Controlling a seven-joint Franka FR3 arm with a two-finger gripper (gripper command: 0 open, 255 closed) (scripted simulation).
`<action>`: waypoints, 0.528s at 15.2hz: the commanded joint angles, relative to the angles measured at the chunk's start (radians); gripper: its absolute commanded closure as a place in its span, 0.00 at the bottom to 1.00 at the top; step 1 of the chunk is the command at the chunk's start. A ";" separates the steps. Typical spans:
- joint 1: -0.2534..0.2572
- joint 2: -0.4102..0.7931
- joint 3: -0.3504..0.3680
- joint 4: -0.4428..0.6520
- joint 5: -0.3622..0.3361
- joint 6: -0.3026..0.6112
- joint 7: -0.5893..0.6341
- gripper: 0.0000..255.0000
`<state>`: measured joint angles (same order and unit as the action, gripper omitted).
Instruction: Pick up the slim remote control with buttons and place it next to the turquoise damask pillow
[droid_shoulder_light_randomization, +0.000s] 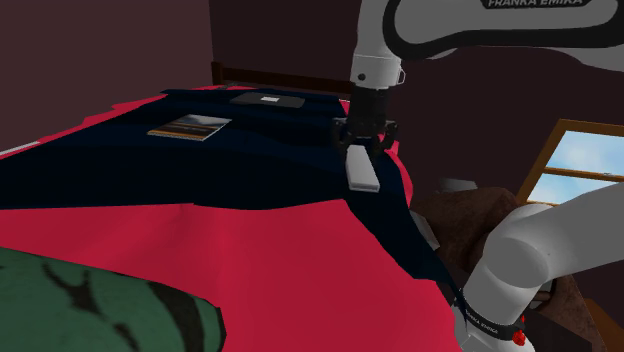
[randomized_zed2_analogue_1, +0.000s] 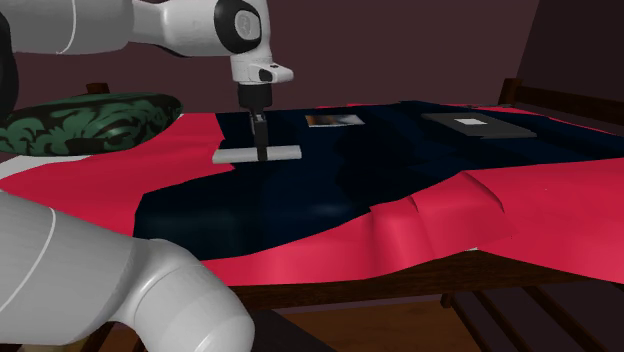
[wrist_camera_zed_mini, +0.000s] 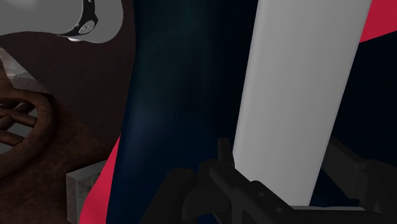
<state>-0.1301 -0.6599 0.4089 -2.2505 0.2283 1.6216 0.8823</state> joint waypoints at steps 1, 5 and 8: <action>-0.002 0.004 -0.004 0.030 -0.004 -0.026 0.001 1.00; -0.007 0.017 -0.011 0.092 -0.012 -0.076 0.005 1.00; -0.011 0.029 -0.016 0.141 -0.018 -0.113 0.008 1.00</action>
<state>-0.1393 -0.6369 0.3936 -2.1258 0.2120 1.5192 0.8888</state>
